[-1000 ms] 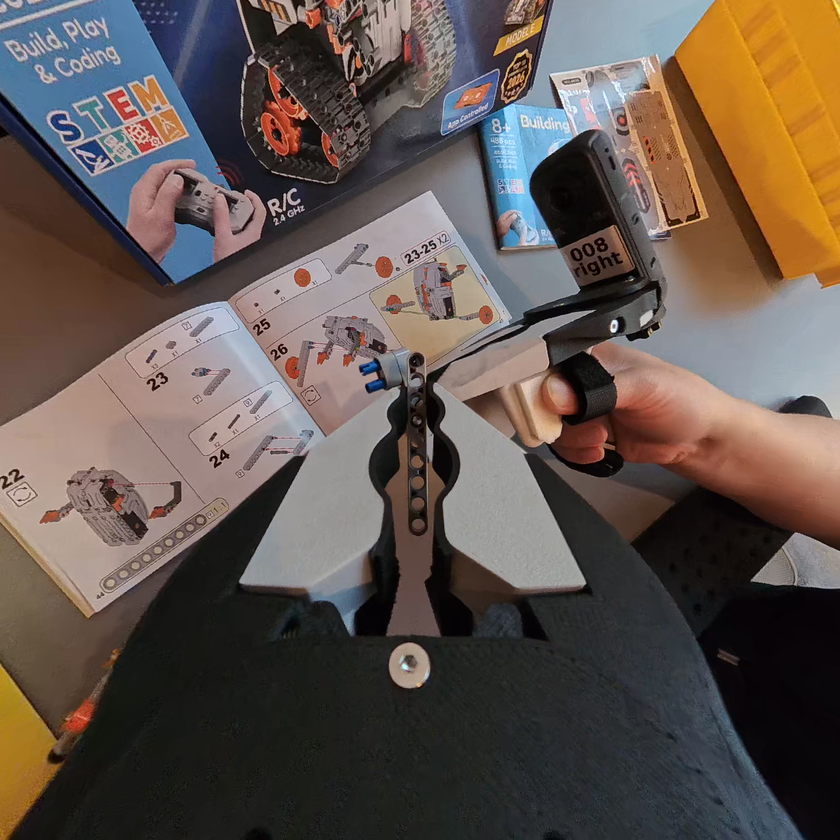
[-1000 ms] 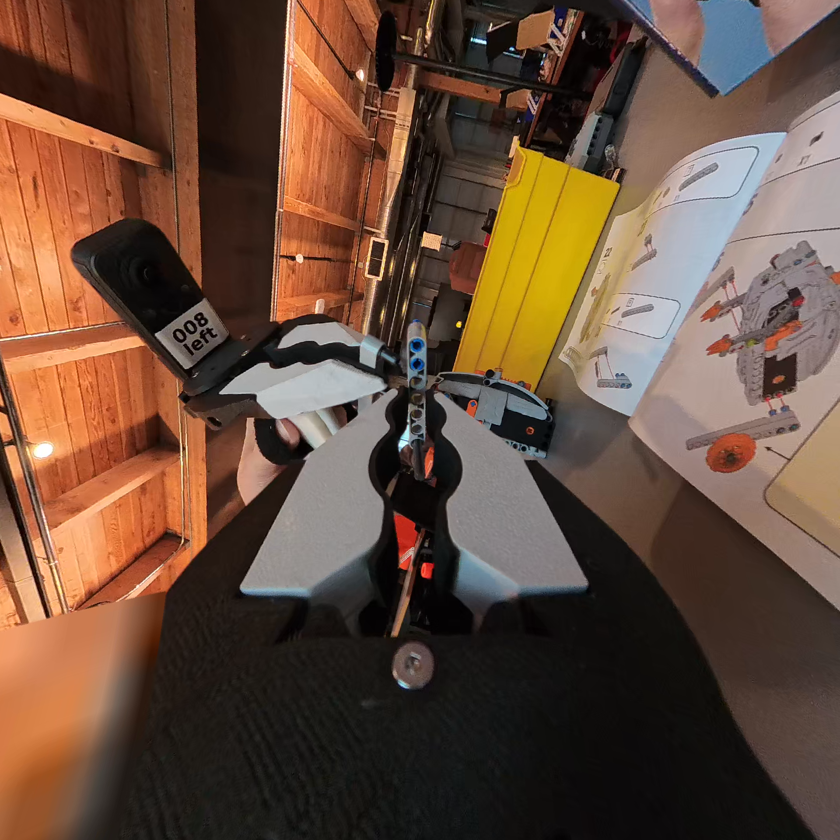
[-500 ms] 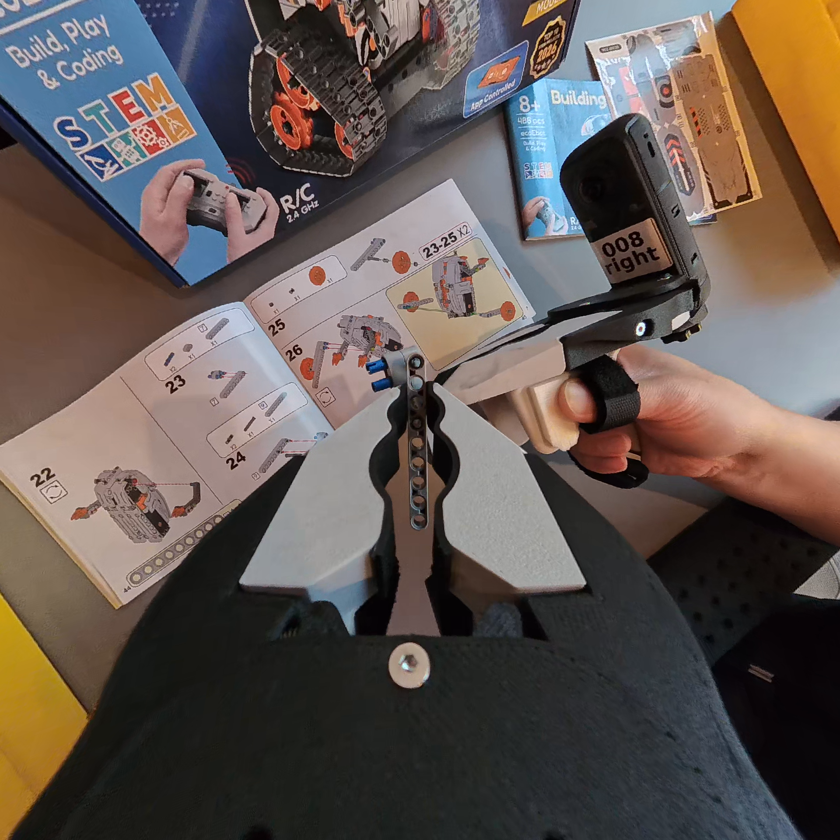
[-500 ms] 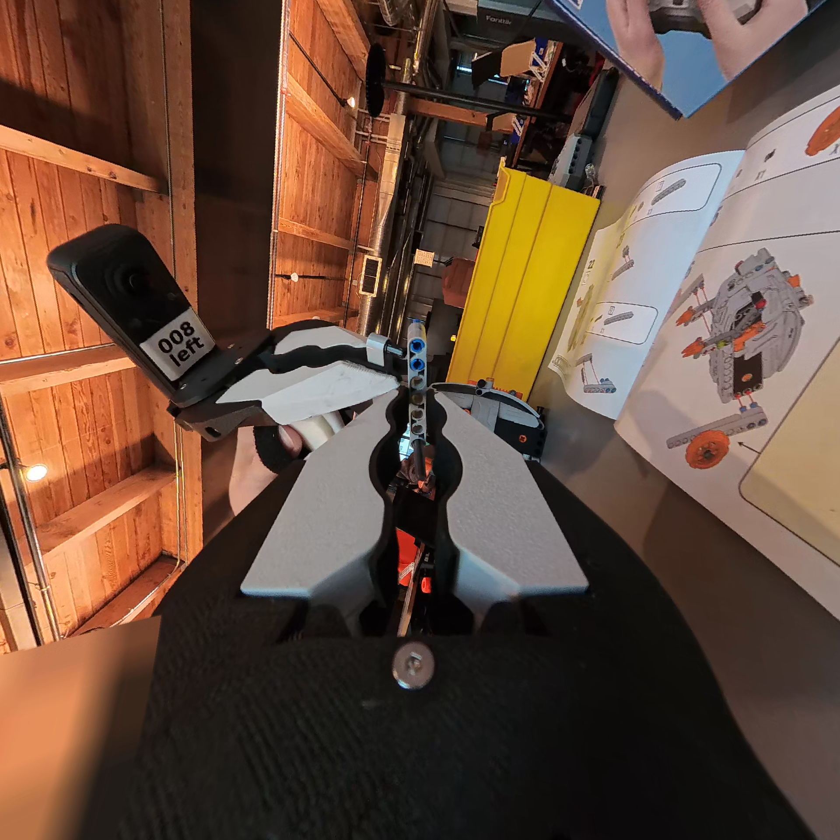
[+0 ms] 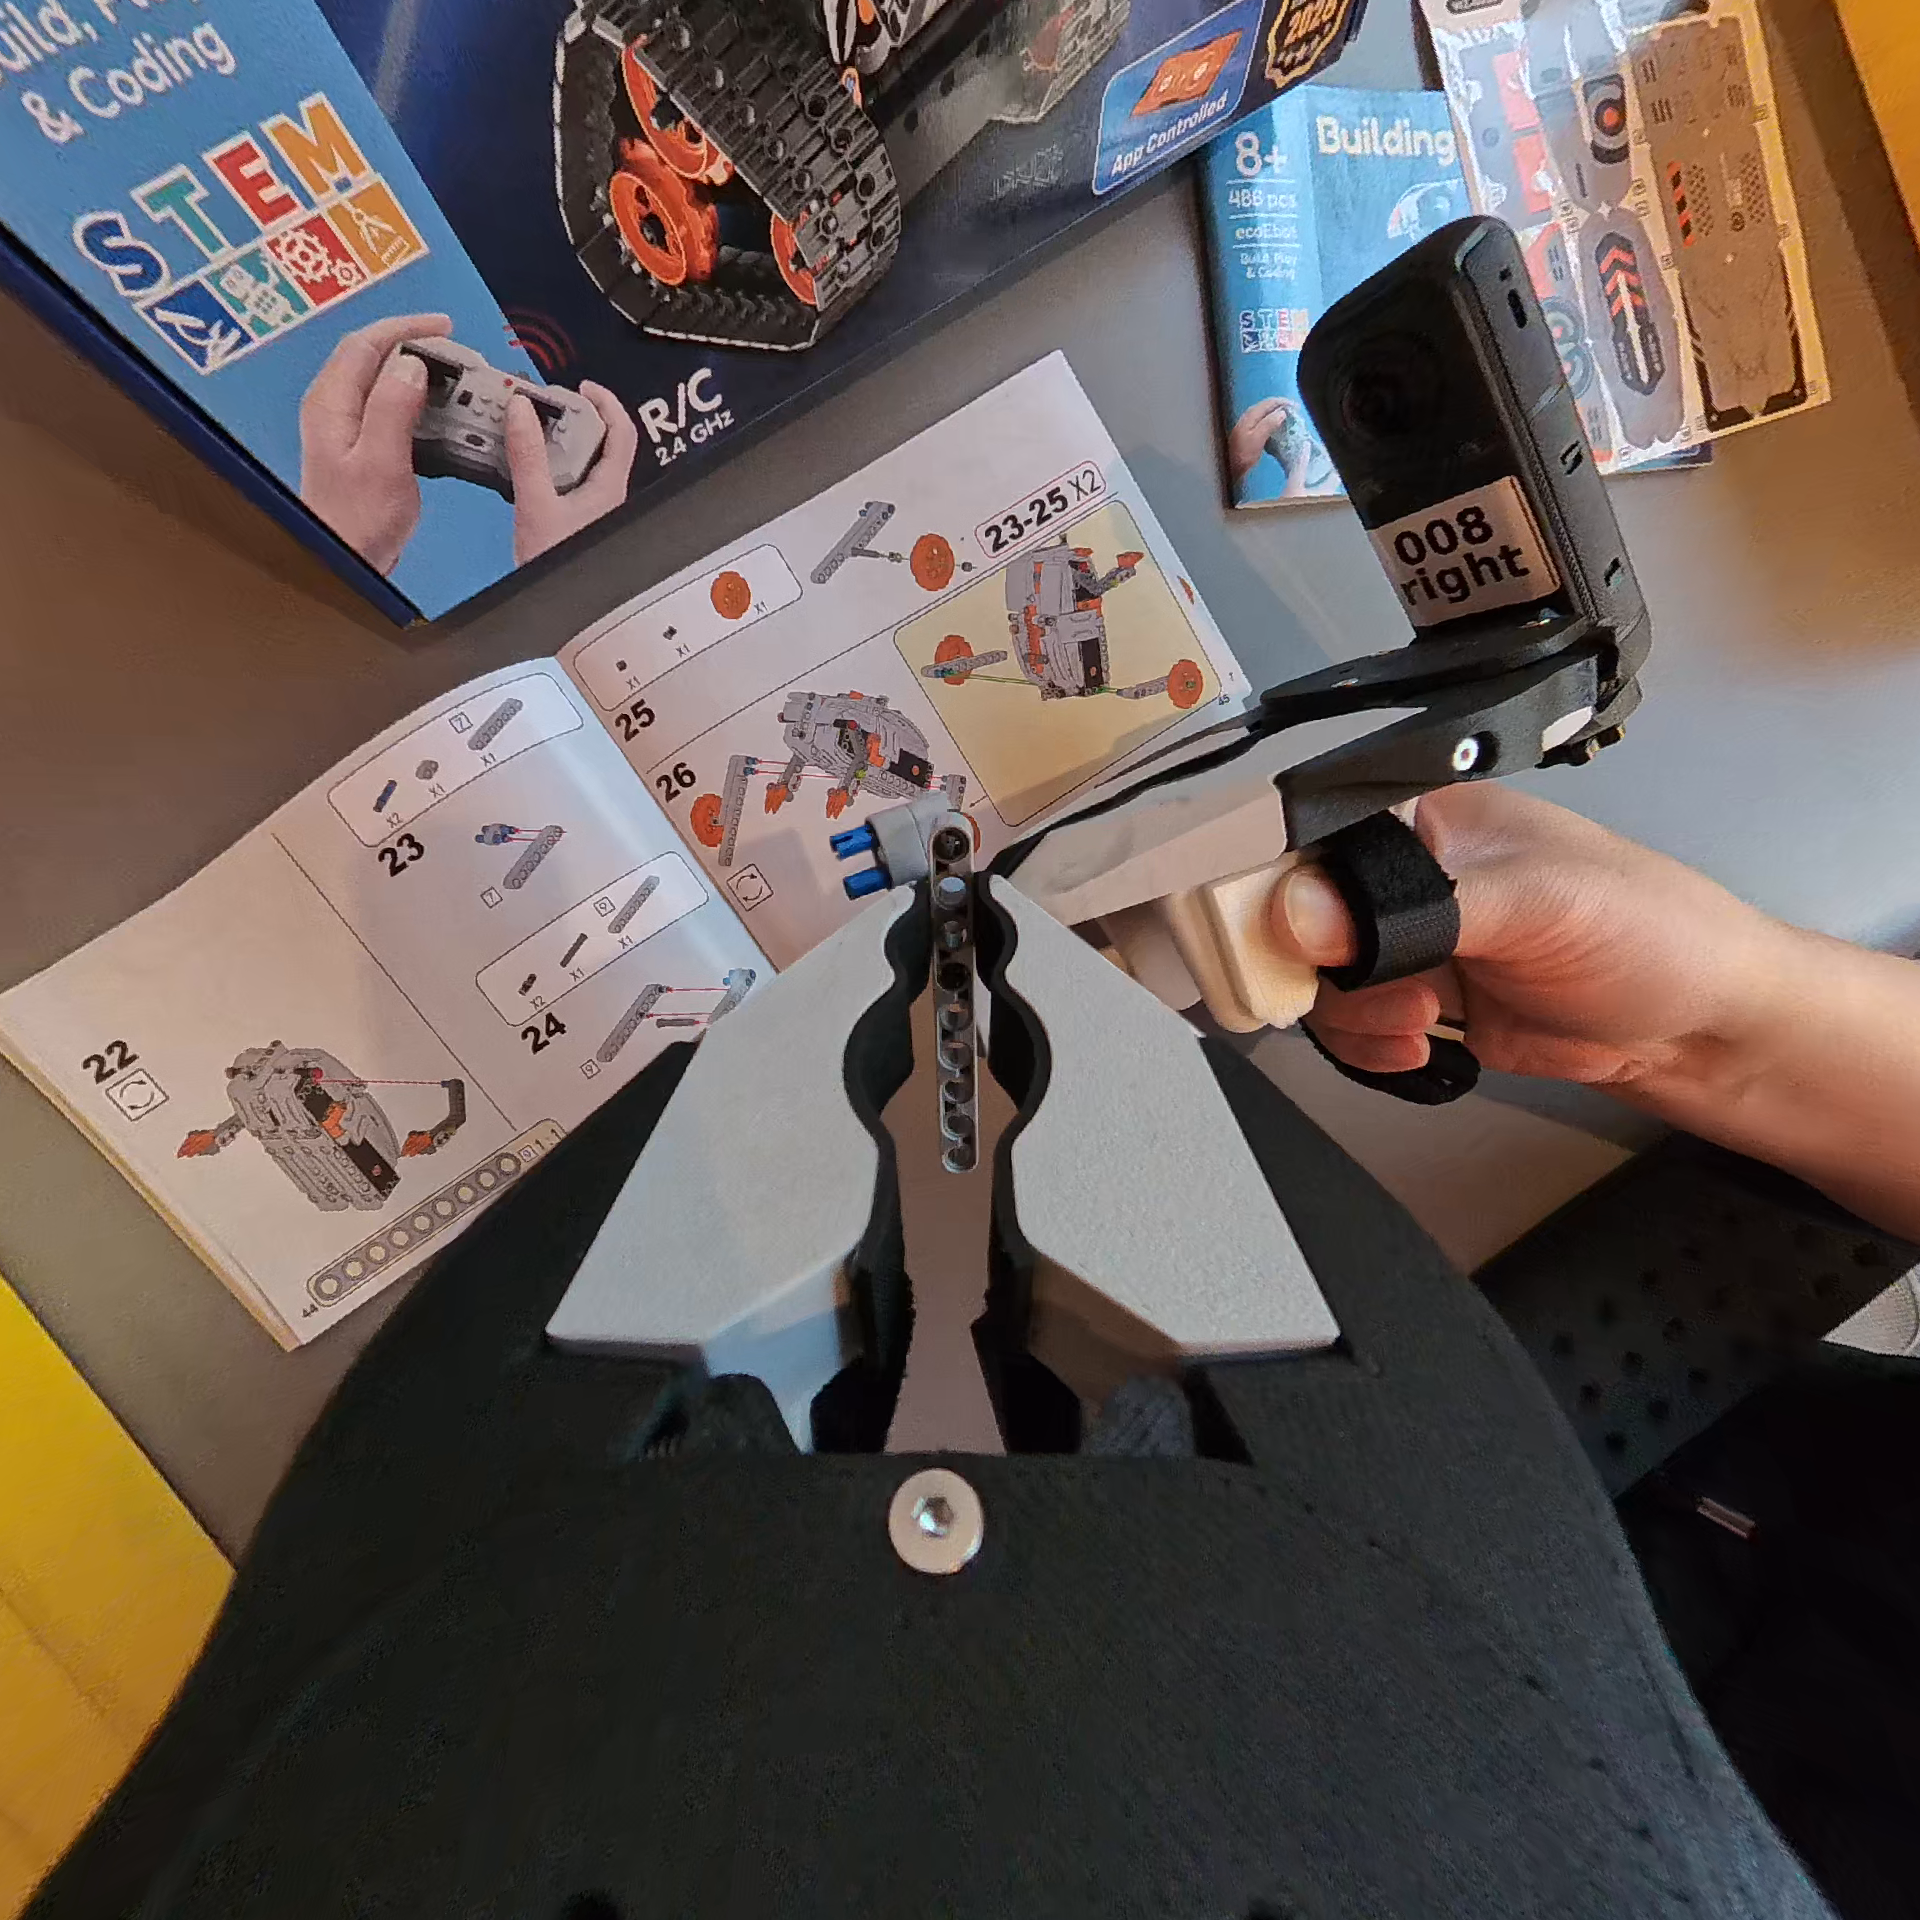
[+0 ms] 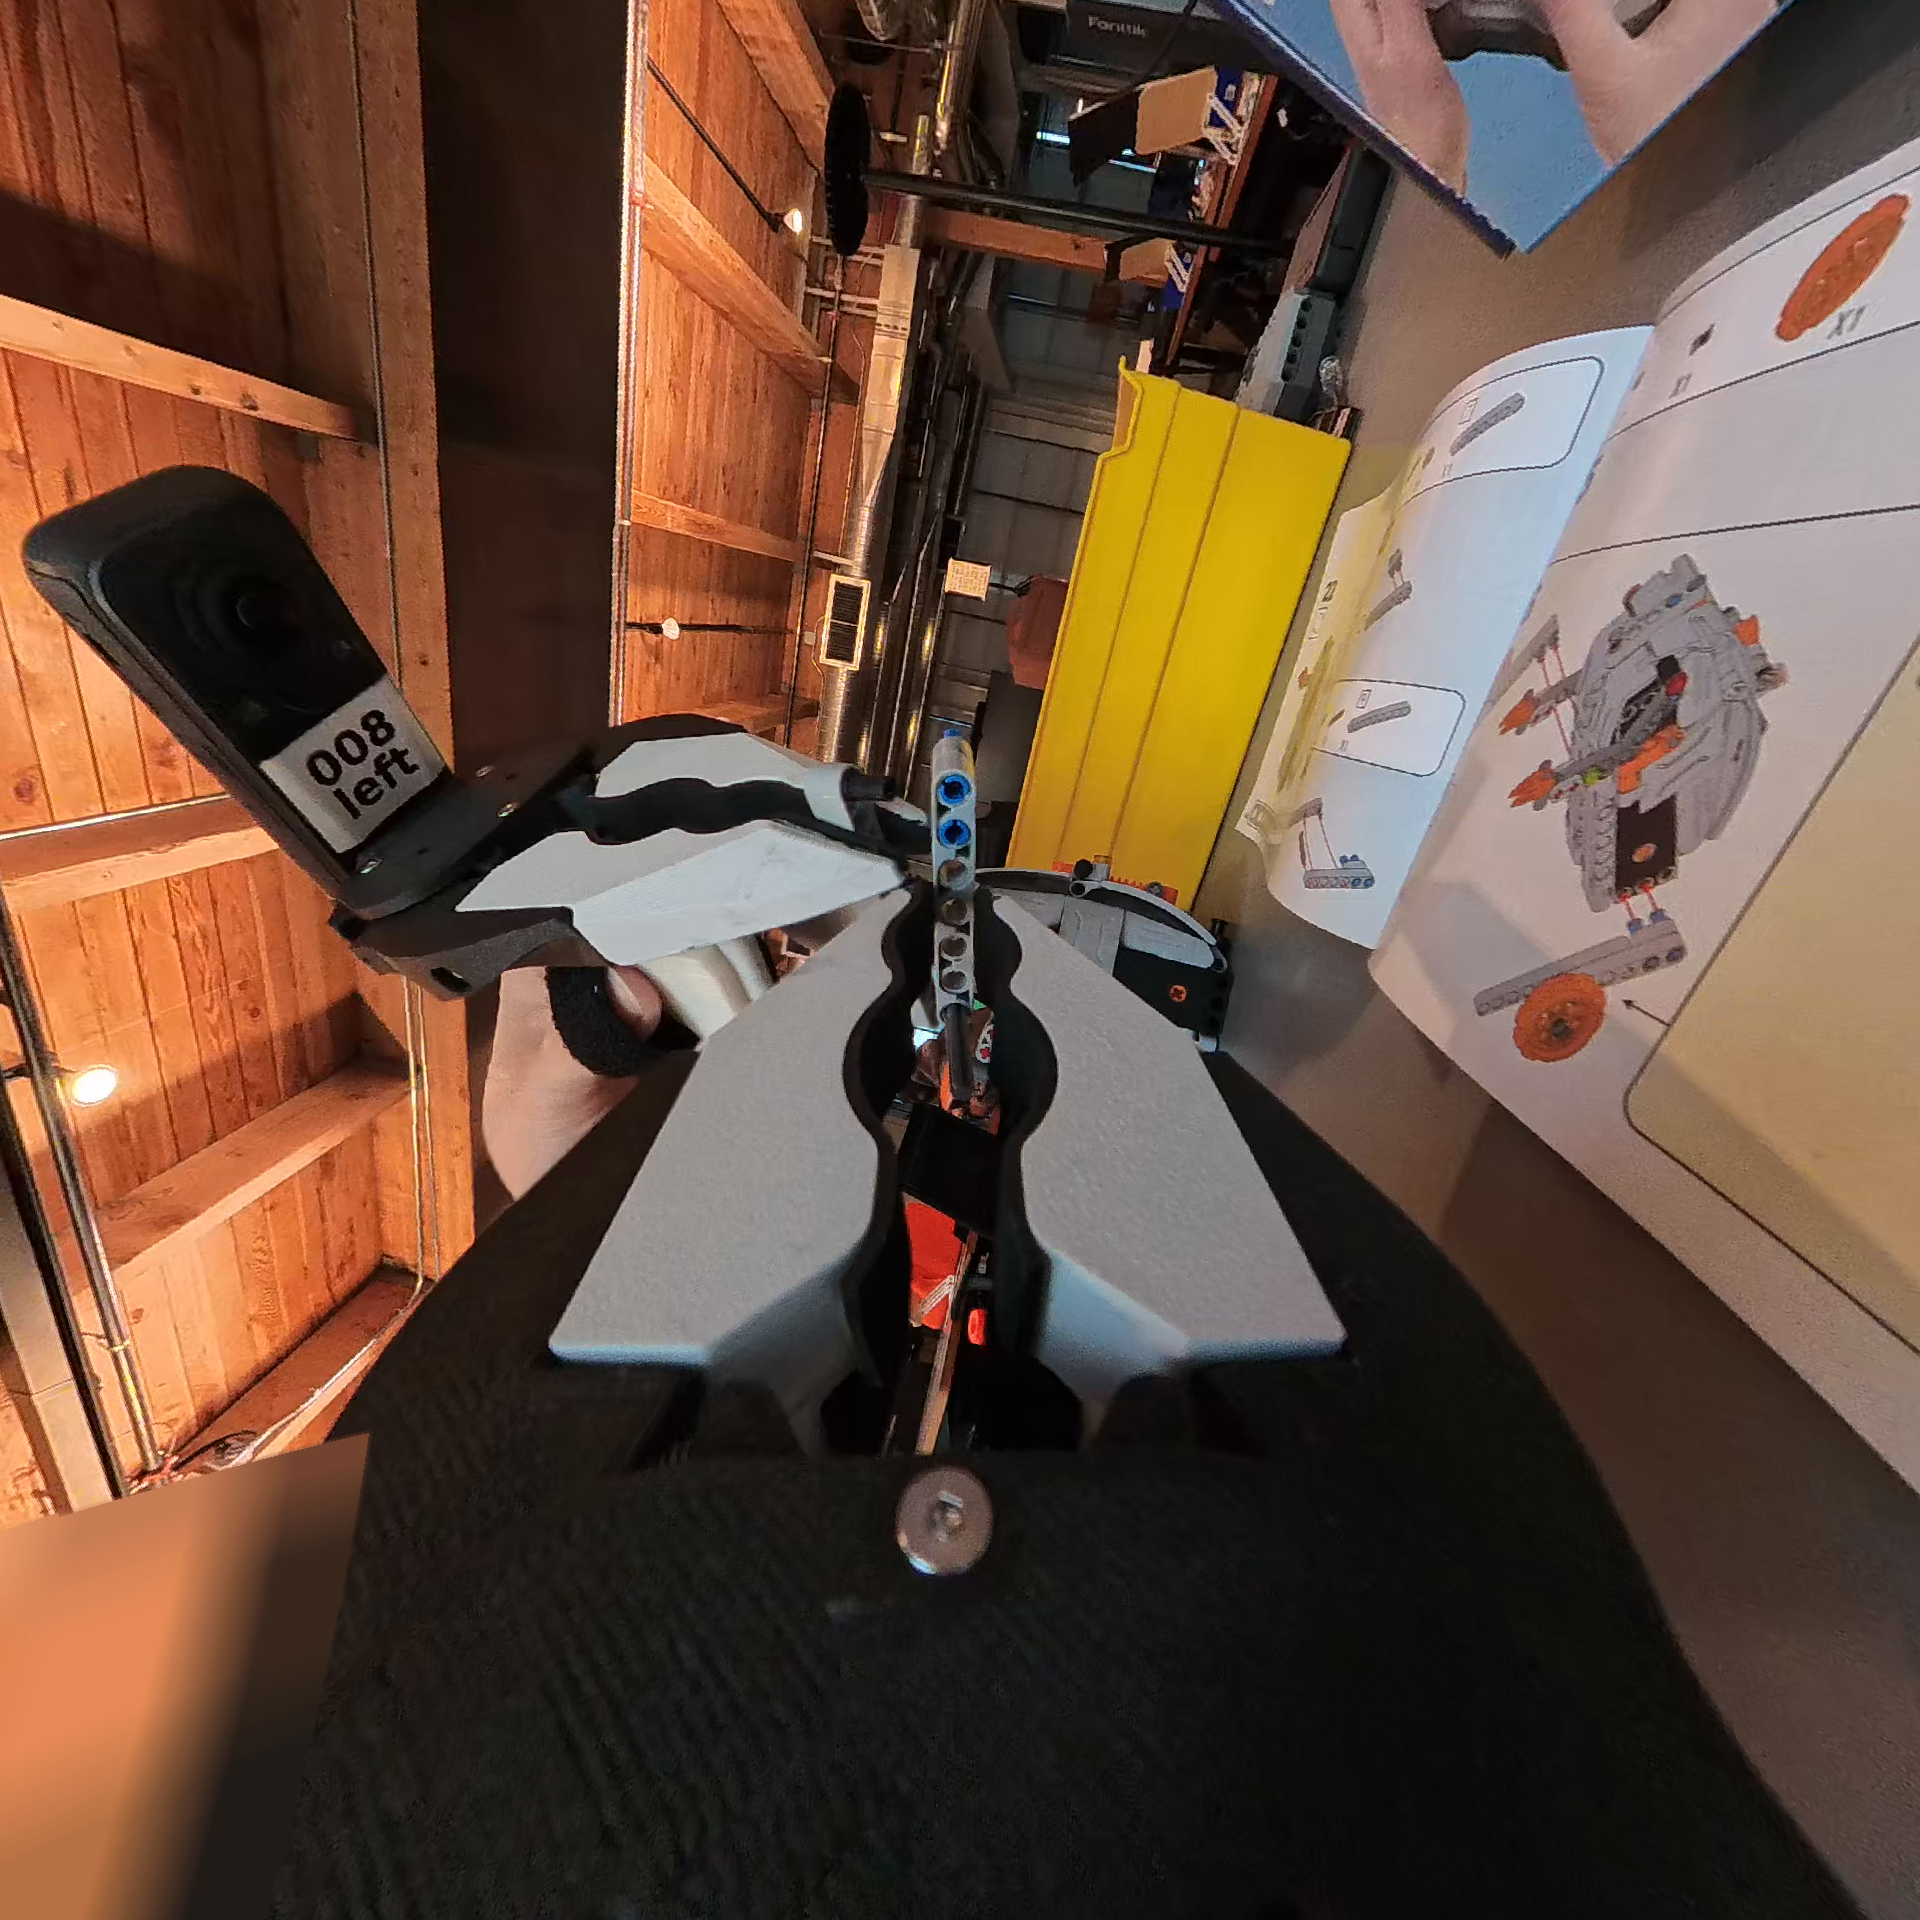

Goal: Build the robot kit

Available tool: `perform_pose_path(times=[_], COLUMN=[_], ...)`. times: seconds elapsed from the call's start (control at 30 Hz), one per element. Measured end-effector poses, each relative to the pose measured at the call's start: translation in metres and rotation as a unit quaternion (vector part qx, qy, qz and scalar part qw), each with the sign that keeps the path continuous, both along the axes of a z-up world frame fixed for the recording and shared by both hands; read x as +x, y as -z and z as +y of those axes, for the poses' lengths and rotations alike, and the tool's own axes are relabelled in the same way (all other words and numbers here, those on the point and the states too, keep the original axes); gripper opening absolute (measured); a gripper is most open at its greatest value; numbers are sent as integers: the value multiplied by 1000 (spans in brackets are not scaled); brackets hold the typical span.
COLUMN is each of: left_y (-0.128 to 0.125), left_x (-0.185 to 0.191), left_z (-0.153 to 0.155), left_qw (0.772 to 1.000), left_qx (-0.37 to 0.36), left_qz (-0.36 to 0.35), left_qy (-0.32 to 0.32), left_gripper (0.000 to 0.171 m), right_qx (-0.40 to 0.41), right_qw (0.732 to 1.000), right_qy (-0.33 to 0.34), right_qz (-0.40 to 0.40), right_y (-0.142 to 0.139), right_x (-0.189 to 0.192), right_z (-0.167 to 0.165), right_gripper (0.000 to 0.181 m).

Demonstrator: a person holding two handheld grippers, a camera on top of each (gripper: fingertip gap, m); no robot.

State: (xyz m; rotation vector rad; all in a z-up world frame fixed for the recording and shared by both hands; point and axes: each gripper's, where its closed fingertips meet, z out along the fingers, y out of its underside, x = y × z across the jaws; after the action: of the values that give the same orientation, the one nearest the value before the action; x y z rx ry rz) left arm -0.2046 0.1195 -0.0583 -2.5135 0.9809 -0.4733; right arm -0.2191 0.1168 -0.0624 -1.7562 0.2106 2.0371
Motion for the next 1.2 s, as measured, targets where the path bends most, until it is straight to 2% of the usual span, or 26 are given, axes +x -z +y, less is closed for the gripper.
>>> perform_pose_path(times=[0.37, 0.67, 0.93, 1.2], left_y=[-1, 2, 5, 6], left_x=[1, -1, 1, 11], left_z=[5, 9, 15, 21], left_qw=[999, 998, 998, 997], left_qx=[-39, -44, -22, 7], left_qz=[-6, 22, 47, 66], left_qy=[-35, -40, -37, -35], left_gripper=[5, 5, 5, 5], right_qx=[11, -7, -6, 2], right_qw=[1000, 999, 999, 996], right_qy=[25, 33, 36, 77], right_qz=[-15, -11, -29, -51], right_y=[0, 3, 6, 7], right_x=[-1, -5, -4, 7], right_z=[4, 4, 4, 13], right_gripper=[4, 4, 4, 3])
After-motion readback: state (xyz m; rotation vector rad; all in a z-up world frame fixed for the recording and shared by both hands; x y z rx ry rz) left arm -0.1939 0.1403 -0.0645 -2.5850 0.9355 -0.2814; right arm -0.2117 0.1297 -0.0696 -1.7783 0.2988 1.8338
